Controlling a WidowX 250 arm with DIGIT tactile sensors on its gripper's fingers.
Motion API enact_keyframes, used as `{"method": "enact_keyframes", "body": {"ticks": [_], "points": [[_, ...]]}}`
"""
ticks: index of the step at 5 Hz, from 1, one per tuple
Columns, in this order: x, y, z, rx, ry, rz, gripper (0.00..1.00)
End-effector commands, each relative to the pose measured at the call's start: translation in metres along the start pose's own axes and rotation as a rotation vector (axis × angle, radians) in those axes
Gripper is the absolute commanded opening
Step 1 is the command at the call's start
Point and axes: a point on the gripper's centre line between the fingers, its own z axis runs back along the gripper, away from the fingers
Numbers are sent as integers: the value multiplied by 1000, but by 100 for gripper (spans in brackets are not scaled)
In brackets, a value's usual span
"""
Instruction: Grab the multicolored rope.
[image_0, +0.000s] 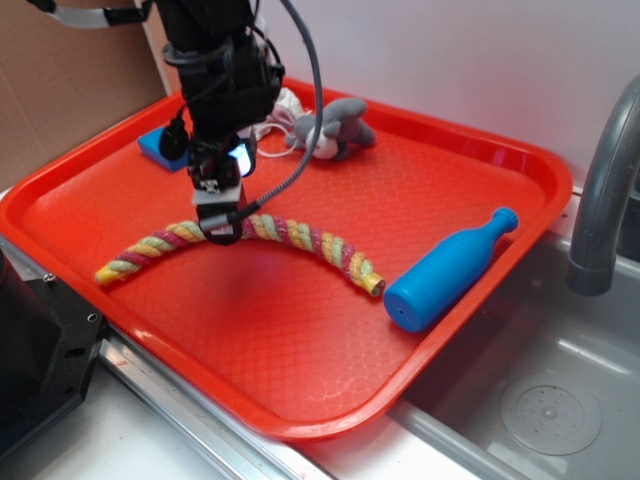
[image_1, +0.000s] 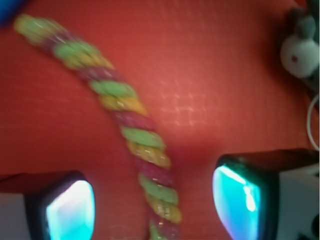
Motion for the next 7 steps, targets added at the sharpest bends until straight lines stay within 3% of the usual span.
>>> {"method": "enact_keyframes", "body": {"ticks": [1,2,3,5,6,7], "points": [[16,2,-18,28,-19,-53,100],[18,-1,-27,10,2,-52,100],[16,-4,-29,7,-24,-47,0],[13,-11,-27,-17,-27,-62,0],[5,-13,8,-47,-16,20,0],[-9,-7,58,-83,-7,271,0]]}}
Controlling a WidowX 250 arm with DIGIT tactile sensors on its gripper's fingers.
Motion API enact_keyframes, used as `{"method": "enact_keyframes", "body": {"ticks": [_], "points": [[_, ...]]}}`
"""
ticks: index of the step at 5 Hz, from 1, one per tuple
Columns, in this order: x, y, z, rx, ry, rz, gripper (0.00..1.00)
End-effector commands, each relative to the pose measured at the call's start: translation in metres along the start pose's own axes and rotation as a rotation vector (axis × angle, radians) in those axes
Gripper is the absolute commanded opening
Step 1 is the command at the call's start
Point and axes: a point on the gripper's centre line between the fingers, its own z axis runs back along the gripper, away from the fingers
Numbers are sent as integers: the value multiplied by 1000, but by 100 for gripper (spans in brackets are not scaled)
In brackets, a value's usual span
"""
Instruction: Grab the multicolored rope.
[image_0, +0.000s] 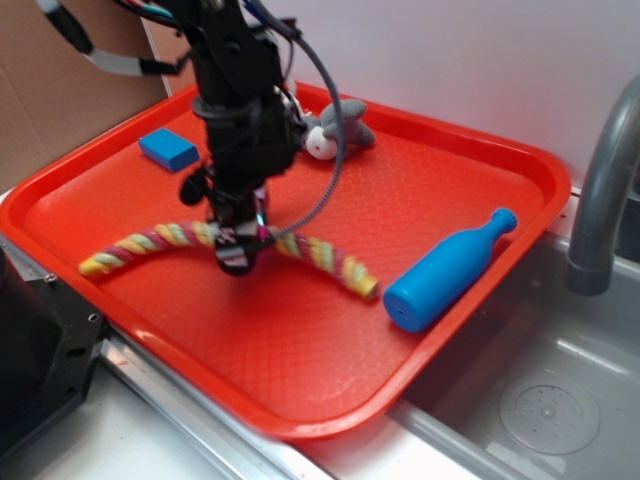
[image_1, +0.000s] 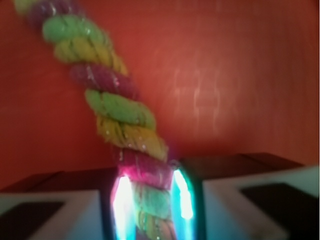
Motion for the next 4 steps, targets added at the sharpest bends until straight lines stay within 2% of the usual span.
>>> {"method": "enact_keyframes", "body": {"ticks": [1,2,3,4], "points": [[-20,8,105,7,-198,466,0],[-22,9,150,3,-291,672,0],[-19,9,179,32,-323,717,0],[-18,12,187,37,-277,781,0]]}}
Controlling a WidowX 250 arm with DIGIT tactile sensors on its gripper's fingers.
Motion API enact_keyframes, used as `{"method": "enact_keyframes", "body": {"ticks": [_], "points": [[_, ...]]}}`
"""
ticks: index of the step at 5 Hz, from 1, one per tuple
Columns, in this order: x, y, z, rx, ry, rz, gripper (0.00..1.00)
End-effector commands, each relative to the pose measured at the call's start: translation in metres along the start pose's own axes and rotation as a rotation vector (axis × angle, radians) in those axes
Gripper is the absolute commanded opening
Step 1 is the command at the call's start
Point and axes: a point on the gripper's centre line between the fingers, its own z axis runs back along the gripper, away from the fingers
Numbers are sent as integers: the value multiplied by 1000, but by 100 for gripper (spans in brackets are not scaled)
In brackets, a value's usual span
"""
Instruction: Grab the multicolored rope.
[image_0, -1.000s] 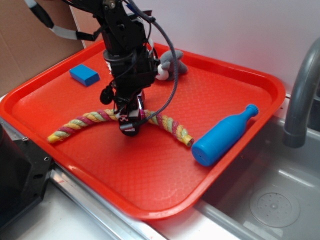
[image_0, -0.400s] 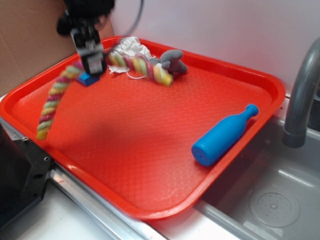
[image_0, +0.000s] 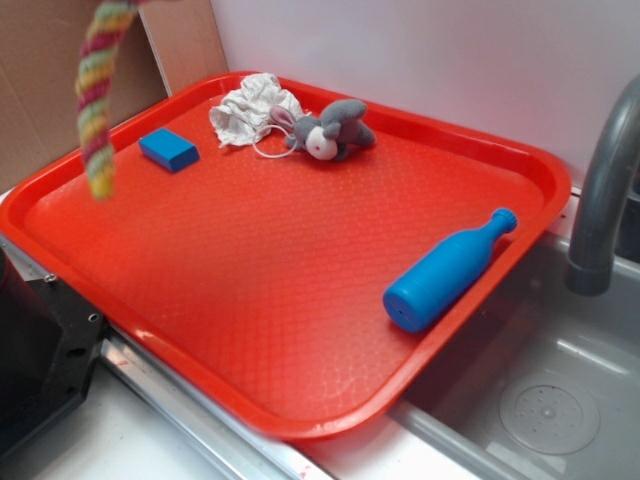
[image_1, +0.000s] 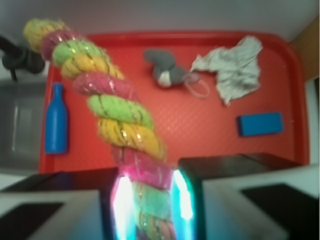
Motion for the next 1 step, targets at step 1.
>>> {"method": "enact_keyframes", "body": {"ticks": [1], "points": [[3,-6,12,51,47,88,0]]}}
